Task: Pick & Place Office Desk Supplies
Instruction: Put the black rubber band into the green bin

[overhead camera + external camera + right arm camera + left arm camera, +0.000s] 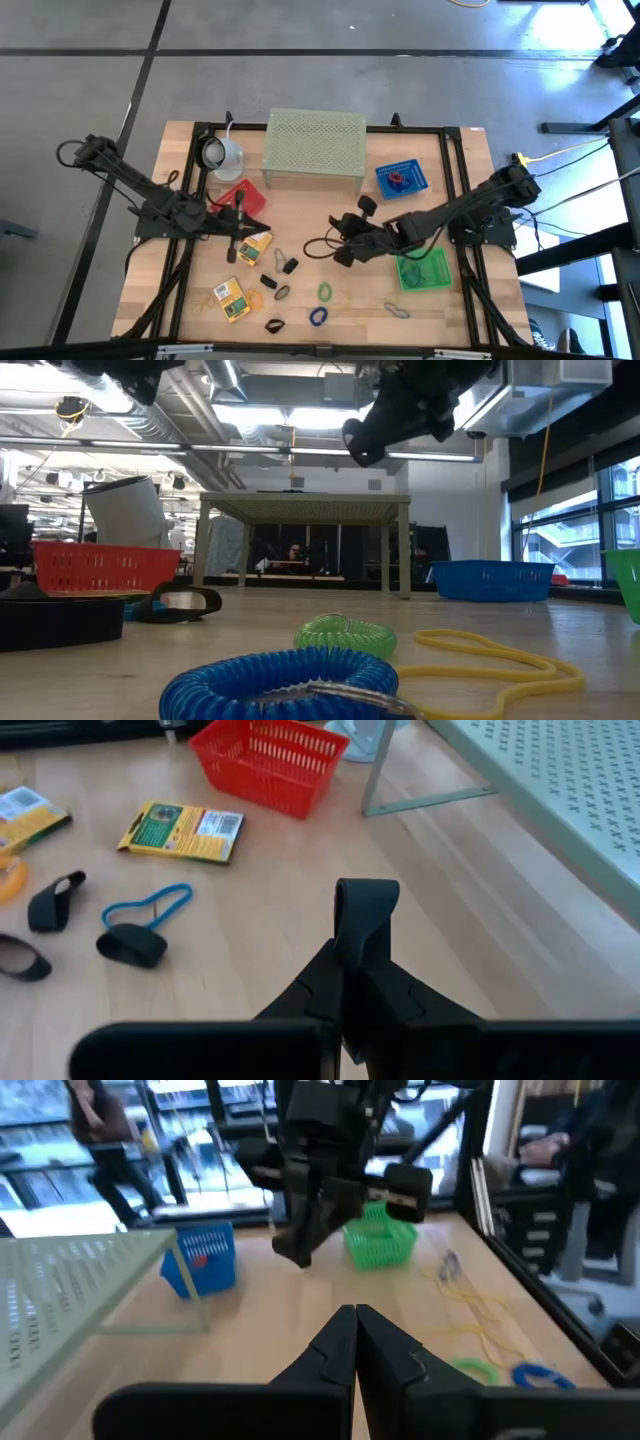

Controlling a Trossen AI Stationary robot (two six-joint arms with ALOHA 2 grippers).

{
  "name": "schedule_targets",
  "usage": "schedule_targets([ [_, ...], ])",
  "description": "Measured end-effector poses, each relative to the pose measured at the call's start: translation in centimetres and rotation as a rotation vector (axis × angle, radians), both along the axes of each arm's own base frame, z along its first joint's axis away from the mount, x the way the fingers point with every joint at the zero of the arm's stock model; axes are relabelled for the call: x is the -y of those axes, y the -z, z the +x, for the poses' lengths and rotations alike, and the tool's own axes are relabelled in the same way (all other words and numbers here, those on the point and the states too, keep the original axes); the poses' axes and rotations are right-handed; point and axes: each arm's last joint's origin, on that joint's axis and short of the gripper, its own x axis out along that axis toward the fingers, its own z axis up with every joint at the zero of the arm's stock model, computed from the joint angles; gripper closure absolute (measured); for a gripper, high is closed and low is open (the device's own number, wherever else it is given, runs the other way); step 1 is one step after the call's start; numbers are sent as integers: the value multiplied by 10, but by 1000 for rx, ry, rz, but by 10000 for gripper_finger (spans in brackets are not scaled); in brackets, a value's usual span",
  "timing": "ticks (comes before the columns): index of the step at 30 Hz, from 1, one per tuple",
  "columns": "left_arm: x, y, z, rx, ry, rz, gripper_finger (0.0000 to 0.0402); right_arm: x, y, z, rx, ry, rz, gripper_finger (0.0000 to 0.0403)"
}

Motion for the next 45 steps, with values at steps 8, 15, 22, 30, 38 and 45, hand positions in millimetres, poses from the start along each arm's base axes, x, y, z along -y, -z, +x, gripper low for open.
schedule_targets([
  [8,1,12,-1,-25,15,-116,398,1,-1,3,37,3,120,382],
  [15,1,13,-1,-30,15,-121,398,-5,-10,11,142,-68,224,382],
  [22,1,13,-1,-31,16,-121,398,-11,-23,17,265,-142,179,382],
  [30,1,13,-1,-31,16,-121,398,-32,-32,11,332,-175,65,383],
  [38,1,13,-1,-31,16,-121,398,-54,-23,-6,254,-180,168,383],
  [45,1,13,-1,-30,15,-121,398,-54,-27,-58,41,-23,350,383],
])
